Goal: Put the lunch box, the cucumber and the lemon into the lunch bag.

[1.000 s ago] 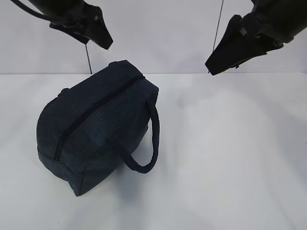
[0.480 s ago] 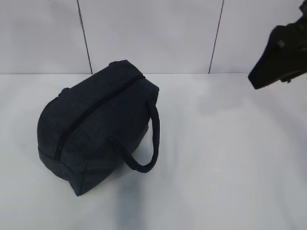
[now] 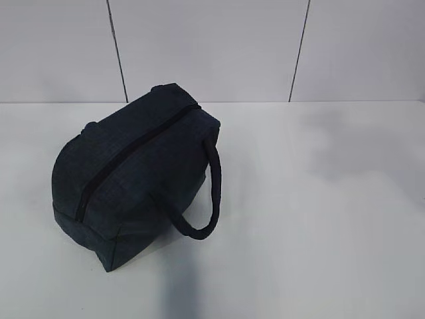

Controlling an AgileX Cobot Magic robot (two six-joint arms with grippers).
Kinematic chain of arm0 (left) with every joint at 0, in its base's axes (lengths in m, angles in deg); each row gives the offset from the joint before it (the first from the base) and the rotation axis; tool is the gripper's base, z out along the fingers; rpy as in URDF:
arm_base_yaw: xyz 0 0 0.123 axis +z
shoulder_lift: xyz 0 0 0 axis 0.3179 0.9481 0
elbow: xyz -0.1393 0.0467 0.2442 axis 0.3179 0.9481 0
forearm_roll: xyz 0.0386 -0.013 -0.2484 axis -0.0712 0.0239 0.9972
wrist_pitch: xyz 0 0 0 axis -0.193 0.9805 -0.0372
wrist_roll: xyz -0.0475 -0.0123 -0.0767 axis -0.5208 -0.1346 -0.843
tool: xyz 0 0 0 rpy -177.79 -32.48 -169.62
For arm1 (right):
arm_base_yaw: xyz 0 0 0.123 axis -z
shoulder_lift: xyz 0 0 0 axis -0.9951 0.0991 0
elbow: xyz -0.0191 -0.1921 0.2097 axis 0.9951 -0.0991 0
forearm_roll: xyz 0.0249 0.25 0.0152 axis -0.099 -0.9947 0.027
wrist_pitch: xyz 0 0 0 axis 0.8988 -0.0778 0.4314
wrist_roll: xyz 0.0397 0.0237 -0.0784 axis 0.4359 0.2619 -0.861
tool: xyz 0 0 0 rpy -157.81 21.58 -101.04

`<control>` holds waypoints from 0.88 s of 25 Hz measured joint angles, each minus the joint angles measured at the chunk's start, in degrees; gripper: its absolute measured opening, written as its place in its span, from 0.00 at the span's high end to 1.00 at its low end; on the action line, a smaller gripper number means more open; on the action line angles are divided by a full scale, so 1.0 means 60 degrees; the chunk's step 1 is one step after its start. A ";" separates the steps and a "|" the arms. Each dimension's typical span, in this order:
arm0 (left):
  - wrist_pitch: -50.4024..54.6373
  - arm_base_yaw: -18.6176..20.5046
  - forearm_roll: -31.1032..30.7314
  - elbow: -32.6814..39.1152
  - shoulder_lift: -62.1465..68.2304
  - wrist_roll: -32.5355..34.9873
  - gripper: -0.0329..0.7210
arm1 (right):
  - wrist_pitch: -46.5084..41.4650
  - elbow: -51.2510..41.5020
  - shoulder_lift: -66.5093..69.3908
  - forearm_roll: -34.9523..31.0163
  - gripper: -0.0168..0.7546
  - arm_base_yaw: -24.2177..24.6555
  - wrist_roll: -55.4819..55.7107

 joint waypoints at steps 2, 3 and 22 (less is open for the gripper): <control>0.0000 0.0000 0.0000 0.0995 -0.0992 -0.0240 0.32 | -0.0036 -0.0284 -0.0728 0.0201 0.30 0.0000 0.0186; 0.0000 0.0000 0.0000 0.1518 -0.1504 -0.0295 0.32 | -0.0036 -0.0450 -0.1138 0.0257 0.30 0.0000 0.0258; -0.0592 0.0000 -0.0539 0.7179 -0.7791 -0.0425 0.32 | -0.0080 -0.4947 -0.7261 0.1346 0.30 0.0000 0.0596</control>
